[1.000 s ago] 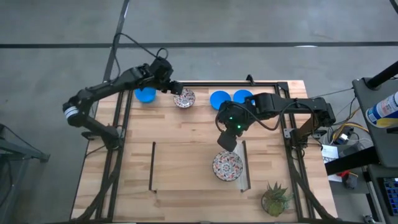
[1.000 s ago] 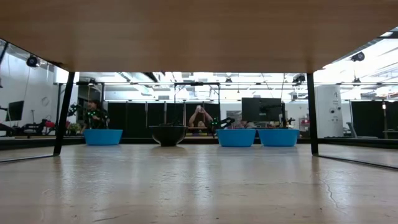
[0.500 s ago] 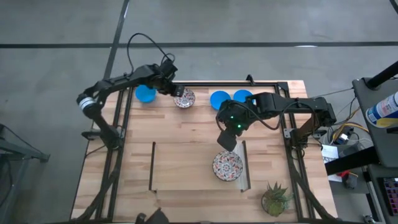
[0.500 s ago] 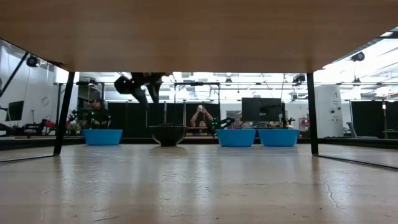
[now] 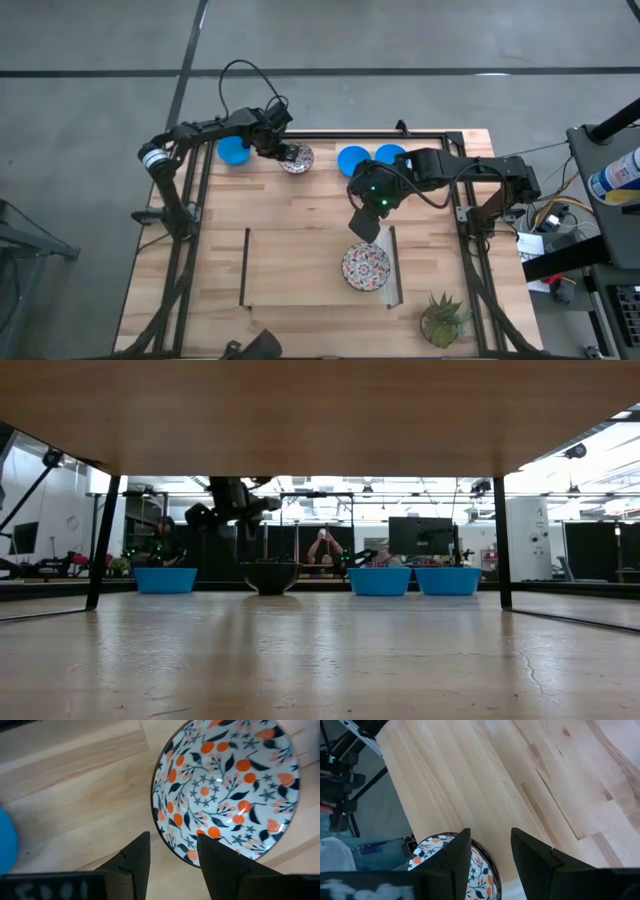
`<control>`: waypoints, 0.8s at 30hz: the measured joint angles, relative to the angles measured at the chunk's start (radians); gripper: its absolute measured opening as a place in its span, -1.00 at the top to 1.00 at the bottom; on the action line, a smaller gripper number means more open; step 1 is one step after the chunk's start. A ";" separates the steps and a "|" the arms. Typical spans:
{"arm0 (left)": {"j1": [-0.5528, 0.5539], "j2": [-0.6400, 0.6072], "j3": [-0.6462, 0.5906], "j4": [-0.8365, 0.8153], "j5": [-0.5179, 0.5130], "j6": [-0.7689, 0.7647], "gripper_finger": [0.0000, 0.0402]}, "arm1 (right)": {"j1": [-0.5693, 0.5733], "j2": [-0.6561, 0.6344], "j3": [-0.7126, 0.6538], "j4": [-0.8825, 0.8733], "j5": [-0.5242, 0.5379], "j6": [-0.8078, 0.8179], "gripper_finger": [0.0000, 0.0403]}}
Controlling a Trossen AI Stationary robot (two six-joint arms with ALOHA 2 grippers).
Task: Pick & Place Mini bowls
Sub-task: Stack the white patterned bowl on top of the other white patterned bowls on the shelf
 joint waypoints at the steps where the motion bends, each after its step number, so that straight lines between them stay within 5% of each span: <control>1: 0.000 0.004 0.000 0.000 0.000 0.000 0.23 | 0.000 0.000 0.000 0.000 0.001 0.000 0.32; 16: 0.002 0.047 0.000 0.023 0.021 0.016 0.25 | 0.001 0.000 0.000 0.000 0.004 -0.007 0.32; 24: 0.004 0.061 -0.001 0.027 0.022 0.016 0.53 | 0.001 0.000 0.000 0.000 0.004 -0.007 0.32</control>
